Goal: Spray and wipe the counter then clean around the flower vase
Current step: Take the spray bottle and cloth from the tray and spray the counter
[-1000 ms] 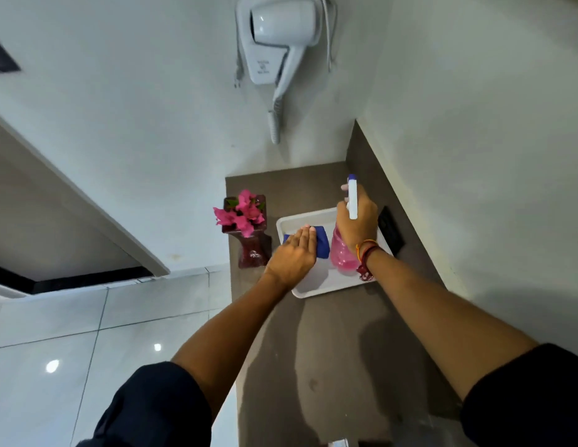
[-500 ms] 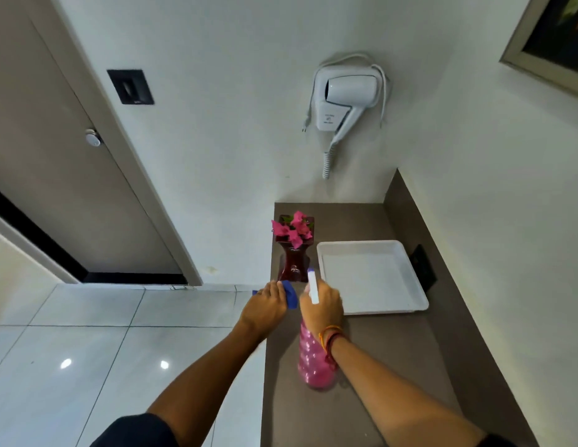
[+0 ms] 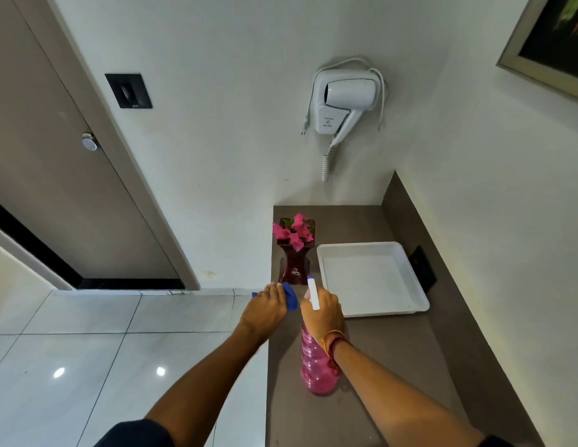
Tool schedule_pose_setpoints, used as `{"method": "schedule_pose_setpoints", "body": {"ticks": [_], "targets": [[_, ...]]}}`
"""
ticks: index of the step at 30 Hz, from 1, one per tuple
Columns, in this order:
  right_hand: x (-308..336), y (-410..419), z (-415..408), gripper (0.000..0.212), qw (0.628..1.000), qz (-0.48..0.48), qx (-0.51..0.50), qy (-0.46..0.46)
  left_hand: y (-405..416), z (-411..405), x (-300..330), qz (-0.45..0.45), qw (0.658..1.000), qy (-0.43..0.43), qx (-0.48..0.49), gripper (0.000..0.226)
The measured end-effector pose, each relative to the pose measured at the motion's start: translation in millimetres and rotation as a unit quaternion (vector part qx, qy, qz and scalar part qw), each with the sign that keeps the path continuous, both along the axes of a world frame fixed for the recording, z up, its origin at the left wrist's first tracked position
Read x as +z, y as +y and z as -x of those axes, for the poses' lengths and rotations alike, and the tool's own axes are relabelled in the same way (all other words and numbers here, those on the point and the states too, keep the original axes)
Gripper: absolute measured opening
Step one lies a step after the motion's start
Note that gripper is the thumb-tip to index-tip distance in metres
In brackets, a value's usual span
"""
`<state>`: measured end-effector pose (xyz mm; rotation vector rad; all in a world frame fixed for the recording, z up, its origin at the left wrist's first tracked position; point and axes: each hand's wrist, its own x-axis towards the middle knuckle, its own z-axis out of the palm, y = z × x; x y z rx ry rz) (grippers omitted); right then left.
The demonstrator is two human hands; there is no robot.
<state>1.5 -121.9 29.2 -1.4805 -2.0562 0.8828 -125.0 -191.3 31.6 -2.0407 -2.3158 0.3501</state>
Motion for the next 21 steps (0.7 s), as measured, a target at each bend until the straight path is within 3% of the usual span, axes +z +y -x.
{"method": "schedule_pose_setpoints", "body": {"ticks": [9,14,17,21], "targets": [[60,95,-47,0.01,0.974,-0.117,-0.058,0.184,35,-10,8,-0.01,0.998,0.009,-0.055,0.06],[63,154,-77,0.02,0.976,-0.085,-0.024,0.201,58,-18,10,-0.011,0.998,0.013,-0.068,0.056],[52,177,-88,0.015,0.979,-0.067,-0.024,0.19,65,-20,9,-0.012,0.998,0.019,-0.054,0.059],[33,206,-106,0.026,0.975,-0.018,-0.052,0.217,83,-20,-3,-0.014,0.997,0.013,-0.074,0.062]]}}
